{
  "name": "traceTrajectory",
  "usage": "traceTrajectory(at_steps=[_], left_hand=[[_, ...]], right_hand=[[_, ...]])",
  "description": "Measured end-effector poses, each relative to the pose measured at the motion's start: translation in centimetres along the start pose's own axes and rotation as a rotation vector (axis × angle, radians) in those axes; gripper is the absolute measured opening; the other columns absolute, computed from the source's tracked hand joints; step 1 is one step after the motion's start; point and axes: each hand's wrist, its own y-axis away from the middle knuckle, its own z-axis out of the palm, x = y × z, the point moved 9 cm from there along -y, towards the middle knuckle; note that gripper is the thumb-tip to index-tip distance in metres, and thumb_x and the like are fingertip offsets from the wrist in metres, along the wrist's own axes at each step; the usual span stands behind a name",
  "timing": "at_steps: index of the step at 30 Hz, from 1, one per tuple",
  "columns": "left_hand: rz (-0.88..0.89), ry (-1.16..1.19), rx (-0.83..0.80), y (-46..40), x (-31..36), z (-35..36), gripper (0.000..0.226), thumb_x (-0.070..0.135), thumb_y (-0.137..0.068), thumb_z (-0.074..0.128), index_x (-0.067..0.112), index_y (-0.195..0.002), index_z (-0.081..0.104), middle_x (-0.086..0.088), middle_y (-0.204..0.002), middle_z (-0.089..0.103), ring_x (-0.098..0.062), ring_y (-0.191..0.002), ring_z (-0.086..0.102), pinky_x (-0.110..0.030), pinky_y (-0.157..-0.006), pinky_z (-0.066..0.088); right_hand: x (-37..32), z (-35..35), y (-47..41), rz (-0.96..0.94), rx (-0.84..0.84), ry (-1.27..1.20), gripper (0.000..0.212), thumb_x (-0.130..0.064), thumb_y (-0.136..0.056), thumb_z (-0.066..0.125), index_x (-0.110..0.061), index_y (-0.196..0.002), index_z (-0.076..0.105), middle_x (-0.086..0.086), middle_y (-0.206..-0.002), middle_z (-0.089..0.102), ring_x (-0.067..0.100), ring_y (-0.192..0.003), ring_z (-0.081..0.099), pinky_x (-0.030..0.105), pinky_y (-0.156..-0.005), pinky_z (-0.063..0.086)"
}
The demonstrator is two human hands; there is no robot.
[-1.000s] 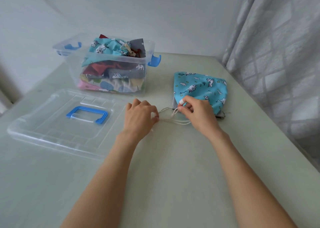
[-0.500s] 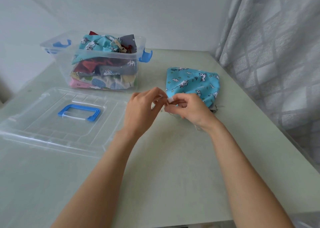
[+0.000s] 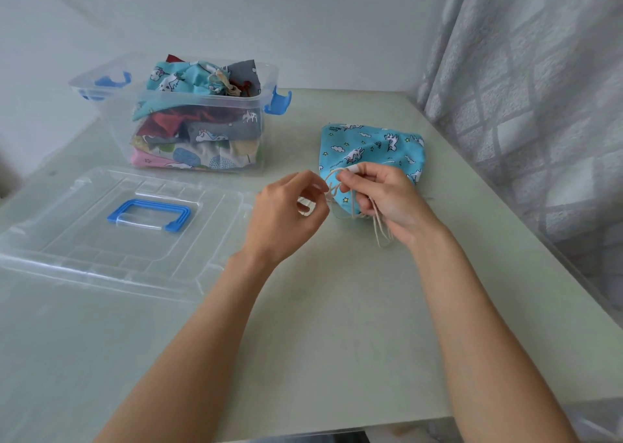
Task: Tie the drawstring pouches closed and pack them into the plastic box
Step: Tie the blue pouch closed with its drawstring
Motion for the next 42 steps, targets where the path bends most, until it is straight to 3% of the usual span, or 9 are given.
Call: traceTrajectory(at_steps=[7,14,16,21,24,27,30,36,42], left_hand=[[-0.07,-0.024,-0.122,0.3,-1.6,1.7,0.025,0.006,-0.075,0.071,0.013,-0.098,0.061,0.003,-0.091,0.068,-0.008,-0.08,0.066,-0.023,-0.069,0.055],[-0.614,0.561,-0.327,1.8,-3.7,4.5,0.047,0.006,-0.071,0.049,0.017,-0.117,0.051,-0.016,-0.102,0.068,-0.024,-0.088,0.059,-0.034,-0.086,0.048],[-0.639,0.688,-0.286,1.6,-3.6,4.2,0.055,0.004,-0.065,0.047,0.019,-0.118,0.052,-0.015,-0.111,0.067,-0.03,-0.098,0.061,-0.041,-0.096,0.045],[-0.596,0.816,-0.139,0.6,-3.8,2.2,0.059,0.002,-0.065,0.043,0.02,-0.12,0.053,0.002,-0.121,0.065,-0.015,-0.113,0.059,-0.038,-0.102,0.039],[-0.516,0.753,-0.116,0.1,-2.9,1.3,0.056,0.0,-0.07,0.043,0.019,-0.122,0.053,0.003,-0.121,0.065,-0.008,-0.113,0.058,-0.026,-0.094,0.045],[-0.42,0.633,-0.131,-0.4,-1.4,1.1,0.058,-0.017,-0.077,0.036,0.014,-0.123,0.053,0.001,-0.122,0.062,-0.004,-0.115,0.055,-0.011,-0.081,0.047],[-0.376,0.516,-0.189,-0.2,-1.3,1.7,0.062,-0.021,-0.078,0.034,0.013,-0.126,0.049,0.0,-0.117,0.061,0.005,-0.103,0.058,-0.008,-0.077,0.045],[-0.42,0.448,-0.262,0.7,-2.4,3.1,0.034,0.004,-0.086,0.062,0.017,-0.116,0.053,-0.008,-0.098,0.071,-0.007,-0.08,0.07,-0.012,-0.067,0.048],[-0.527,0.613,-0.403,1.0,-1.4,4.4,0.017,0.004,-0.092,0.05,0.013,-0.095,0.065,-0.008,-0.088,0.072,-0.015,-0.082,0.068,-0.026,-0.082,0.054]], right_hand=[[0.1,0.2,0.0,0.015,-0.022,-0.027,0.009,-0.011,-0.09,0.059,-0.007,-0.082,0.062,-0.003,-0.068,0.061,0.004,-0.045,0.037,0.015,-0.041,0.025],[0.1,0.4,0.2,0.0,-0.028,0.13,0.015,-0.016,-0.09,0.059,-0.005,-0.092,0.069,-0.002,-0.072,0.067,0.006,-0.046,0.035,0.019,-0.043,0.024],[-0.1,0.2,0.2,-0.03,0.005,0.197,0.009,-0.013,-0.088,0.063,-0.009,-0.093,0.069,-0.003,-0.068,0.063,0.004,-0.043,0.037,0.016,-0.043,0.028],[-0.4,-1.0,-0.2,-0.119,0.134,0.362,0.014,-0.02,-0.08,0.073,-0.018,-0.094,0.07,-0.005,-0.083,0.067,0.007,-0.049,0.04,0.012,-0.047,0.038],[-0.1,-1.5,-0.4,-0.099,0.187,0.401,0.036,-0.028,-0.075,0.077,-0.017,-0.108,0.068,-0.009,-0.083,0.066,0.01,-0.053,0.039,0.019,-0.055,0.04],[0.3,0.2,-0.4,-0.082,0.07,0.386,0.029,-0.024,-0.075,0.078,-0.016,-0.102,0.071,-0.011,-0.074,0.064,0.006,-0.051,0.041,0.016,-0.052,0.038],[-0.1,0.7,-0.3,-0.111,0.043,0.343,0.01,-0.016,-0.082,0.071,-0.008,-0.088,0.07,-0.009,-0.064,0.063,0.001,-0.044,0.043,0.012,-0.045,0.034],[-1.1,-0.8,0.3,-0.096,0.039,0.266,0.015,-0.015,-0.093,0.055,-0.007,-0.092,0.067,-0.003,-0.074,0.069,0.005,-0.049,0.047,0.015,-0.045,0.037],[-2.5,-2.6,1.0,-0.106,0.007,0.267,0.01,-0.01,-0.088,0.062,-0.004,-0.092,0.069,0.002,-0.07,0.06,0.001,-0.055,0.053,0.013,-0.055,0.045]])
